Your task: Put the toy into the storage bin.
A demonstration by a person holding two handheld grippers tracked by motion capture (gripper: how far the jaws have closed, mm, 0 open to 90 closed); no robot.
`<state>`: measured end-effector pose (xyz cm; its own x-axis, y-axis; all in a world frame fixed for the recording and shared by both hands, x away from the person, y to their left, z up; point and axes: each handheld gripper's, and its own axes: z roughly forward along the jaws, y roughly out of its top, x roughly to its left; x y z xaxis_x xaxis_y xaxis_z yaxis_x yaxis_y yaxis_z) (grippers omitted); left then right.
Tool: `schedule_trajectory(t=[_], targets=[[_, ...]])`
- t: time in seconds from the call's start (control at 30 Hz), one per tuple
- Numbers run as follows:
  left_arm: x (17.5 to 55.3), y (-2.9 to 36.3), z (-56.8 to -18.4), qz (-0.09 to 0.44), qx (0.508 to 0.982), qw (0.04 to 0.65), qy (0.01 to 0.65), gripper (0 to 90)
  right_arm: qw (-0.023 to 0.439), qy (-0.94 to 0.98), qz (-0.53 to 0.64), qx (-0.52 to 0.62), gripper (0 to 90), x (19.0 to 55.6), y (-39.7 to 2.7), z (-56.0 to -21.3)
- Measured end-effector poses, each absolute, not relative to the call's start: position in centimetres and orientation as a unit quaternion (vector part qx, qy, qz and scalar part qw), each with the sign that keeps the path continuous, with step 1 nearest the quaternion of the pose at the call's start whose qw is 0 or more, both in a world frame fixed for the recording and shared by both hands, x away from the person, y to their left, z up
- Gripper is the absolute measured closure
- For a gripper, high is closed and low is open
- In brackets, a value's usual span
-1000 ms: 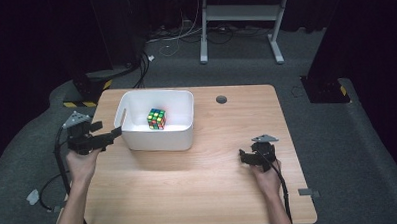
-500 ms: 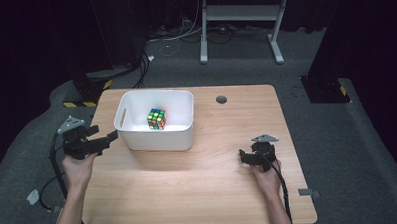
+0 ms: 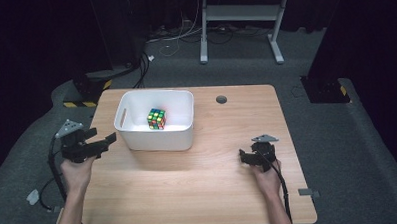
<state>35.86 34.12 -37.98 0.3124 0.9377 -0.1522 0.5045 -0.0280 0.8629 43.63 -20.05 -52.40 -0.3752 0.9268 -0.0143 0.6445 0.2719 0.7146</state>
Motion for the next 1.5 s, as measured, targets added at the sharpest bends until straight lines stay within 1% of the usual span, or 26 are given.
schedule_trajectory(t=[0.47, 1.07, 1.5], targets=[[35.5, 34.3, -38.9, 0.234, 0.669, 0.454, 0.541, 17.5, 0.222, 0.766, 0.318, 0.513, 19.4, 43.6, -20.0, -52.4], [34.8, 34.6, -39.6, 0.238, 0.667, 0.45, 0.543, 17.4, 0.222, 0.766, 0.318, 0.513, 19.4, 43.6, -20.0, -52.4], [34.5, 34.5, -40.3, 0.223, 0.668, 0.458, 0.543, 17.5, 0.222, 0.766, 0.318, 0.513, 19.4, 43.6, -20.0, -52.4]])
